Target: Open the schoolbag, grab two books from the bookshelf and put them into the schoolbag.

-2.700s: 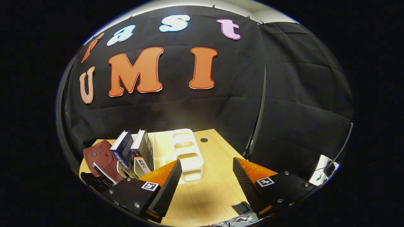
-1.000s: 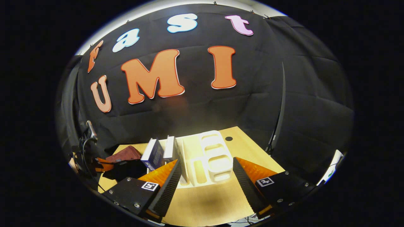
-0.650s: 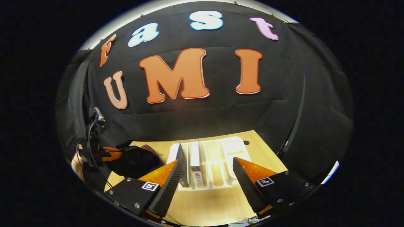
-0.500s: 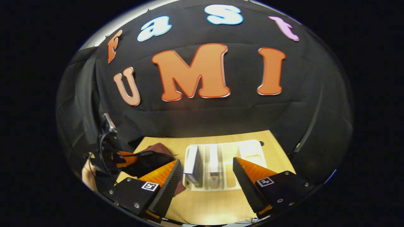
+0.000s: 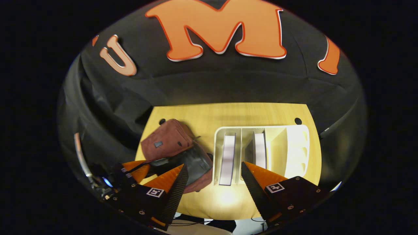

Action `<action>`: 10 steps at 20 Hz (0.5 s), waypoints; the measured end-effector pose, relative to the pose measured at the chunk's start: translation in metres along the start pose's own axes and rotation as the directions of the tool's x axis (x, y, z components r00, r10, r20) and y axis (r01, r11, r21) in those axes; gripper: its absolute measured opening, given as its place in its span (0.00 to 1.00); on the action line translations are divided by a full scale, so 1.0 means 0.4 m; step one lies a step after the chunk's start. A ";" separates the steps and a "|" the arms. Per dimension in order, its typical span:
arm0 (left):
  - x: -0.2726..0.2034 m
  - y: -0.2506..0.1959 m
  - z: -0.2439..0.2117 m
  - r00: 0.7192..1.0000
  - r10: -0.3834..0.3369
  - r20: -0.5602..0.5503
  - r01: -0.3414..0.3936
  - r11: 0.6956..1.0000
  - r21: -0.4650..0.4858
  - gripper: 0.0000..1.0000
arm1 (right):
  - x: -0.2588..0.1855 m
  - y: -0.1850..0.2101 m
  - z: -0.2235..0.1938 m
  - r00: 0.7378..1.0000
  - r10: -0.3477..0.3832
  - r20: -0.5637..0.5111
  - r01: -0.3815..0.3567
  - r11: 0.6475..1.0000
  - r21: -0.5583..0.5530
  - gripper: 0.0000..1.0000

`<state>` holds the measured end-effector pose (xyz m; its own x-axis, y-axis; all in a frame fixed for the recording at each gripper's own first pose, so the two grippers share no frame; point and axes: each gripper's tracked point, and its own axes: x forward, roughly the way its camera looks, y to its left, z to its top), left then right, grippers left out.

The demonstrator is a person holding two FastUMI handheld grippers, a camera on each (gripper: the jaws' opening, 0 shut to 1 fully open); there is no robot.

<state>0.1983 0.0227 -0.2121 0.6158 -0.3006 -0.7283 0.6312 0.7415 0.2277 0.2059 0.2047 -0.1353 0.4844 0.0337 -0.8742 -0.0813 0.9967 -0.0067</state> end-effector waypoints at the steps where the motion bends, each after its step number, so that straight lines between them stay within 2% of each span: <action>1: 0.000 0.002 -0.001 1.000 -0.002 0.000 0.002 1.000 -0.002 0.01 | 0.037 -0.007 -0.011 0.999 -0.021 -0.048 0.020 1.000 -0.011 0.97; 4: 0.001 0.011 -0.005 1.000 0.007 -0.005 -0.007 1.000 -0.002 0.00 | 0.142 -0.007 -0.024 0.992 -0.037 -0.122 0.038 0.999 0.005 0.98; 10: -0.002 0.010 -0.016 1.000 0.006 -0.023 -0.006 1.000 -0.014 0.00 | 0.267 -0.038 -0.045 0.974 -0.084 -0.210 0.093 0.995 0.035 0.97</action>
<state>0.1972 0.0297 -0.2145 0.6084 -0.2825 -0.7416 0.6209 0.7515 0.2231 0.2430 0.1918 -0.2372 0.2953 -0.0666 -0.9531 -0.0053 0.9974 -0.0713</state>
